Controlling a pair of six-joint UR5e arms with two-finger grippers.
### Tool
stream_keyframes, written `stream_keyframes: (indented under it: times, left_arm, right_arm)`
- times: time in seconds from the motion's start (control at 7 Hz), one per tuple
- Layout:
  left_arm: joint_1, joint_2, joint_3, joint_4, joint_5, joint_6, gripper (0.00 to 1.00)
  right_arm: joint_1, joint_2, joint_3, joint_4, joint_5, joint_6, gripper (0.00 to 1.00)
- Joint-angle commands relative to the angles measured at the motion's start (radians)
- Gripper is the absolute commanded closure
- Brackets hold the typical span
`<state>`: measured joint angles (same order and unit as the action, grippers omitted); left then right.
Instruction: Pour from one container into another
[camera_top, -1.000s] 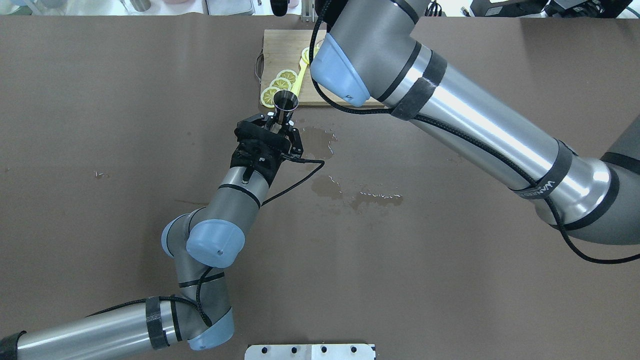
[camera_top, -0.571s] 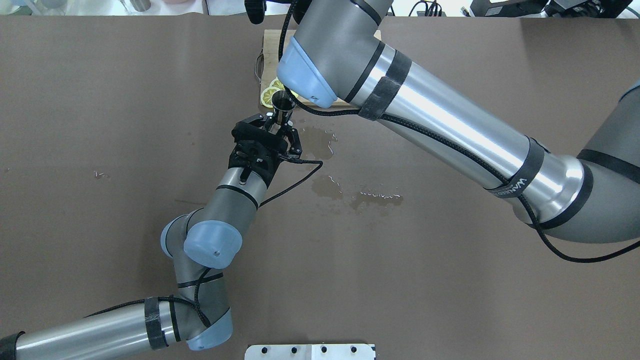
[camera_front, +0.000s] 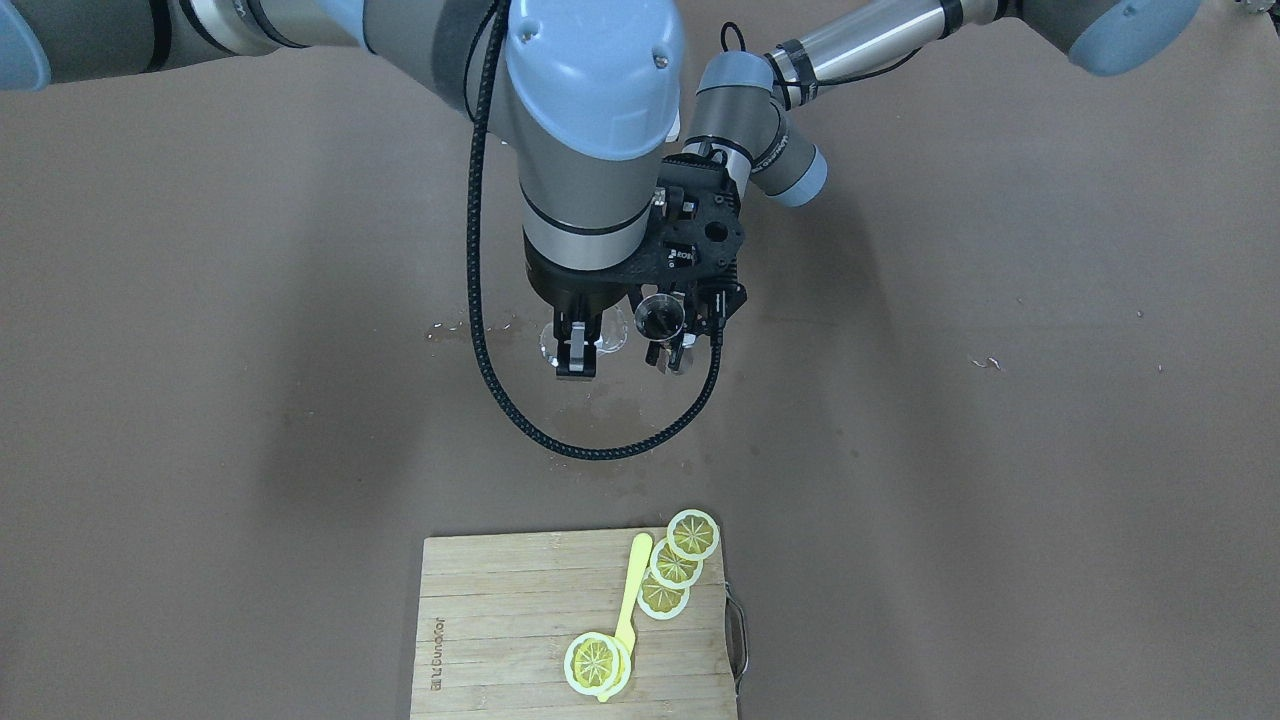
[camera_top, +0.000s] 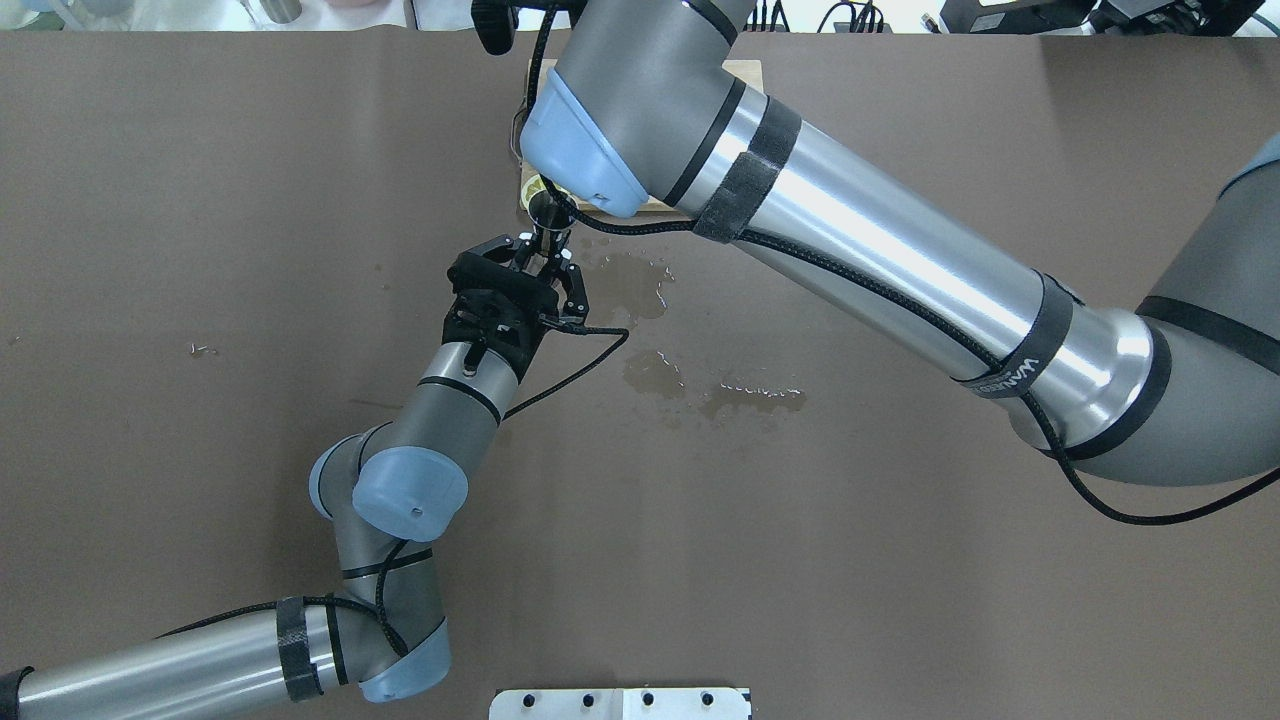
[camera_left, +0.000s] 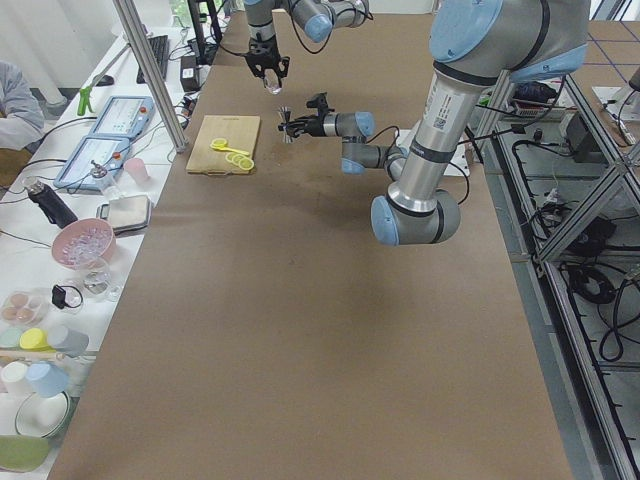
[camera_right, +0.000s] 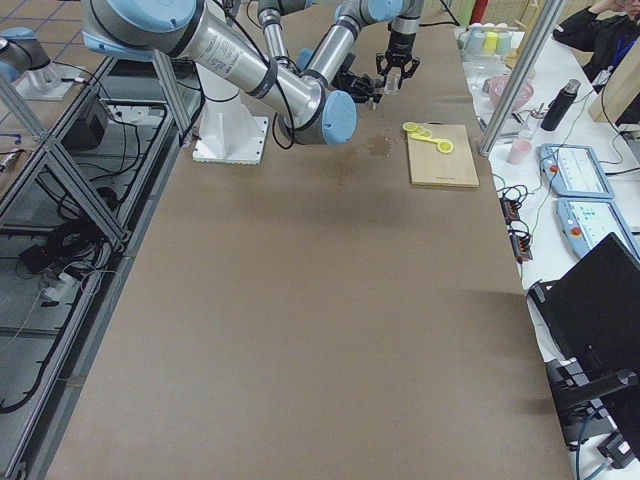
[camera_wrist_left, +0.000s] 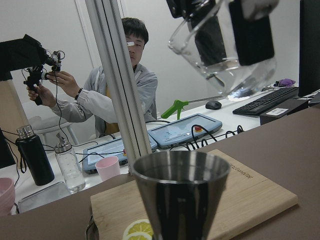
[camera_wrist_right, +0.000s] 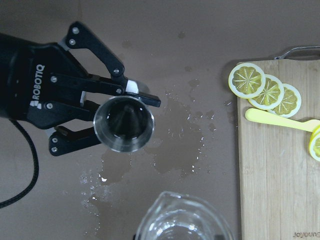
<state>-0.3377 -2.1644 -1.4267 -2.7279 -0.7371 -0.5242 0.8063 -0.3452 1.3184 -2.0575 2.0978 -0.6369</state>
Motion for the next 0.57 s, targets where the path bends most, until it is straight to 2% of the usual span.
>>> stream_keyframes:
  times: [0.0, 0.29, 0.43]
  left_arm:
    - [0.002, 0.006, 0.000, -0.015, -0.001, 0.001, 1.00]
    - [0.006, 0.000, 0.000, -0.015, 0.001, -0.002, 1.00]
    - [0.006, -0.003, 0.000, -0.015, 0.001, -0.002, 1.00]
  right_arm:
    - [-0.004, 0.003, 0.033, -0.052, 0.017, 0.002, 1.00]
    - [-0.038, 0.003, 0.036, -0.055, 0.022, 0.012, 1.00]
    - [-0.044, -0.001, 0.067, -0.085, 0.031, 0.014, 1.00]
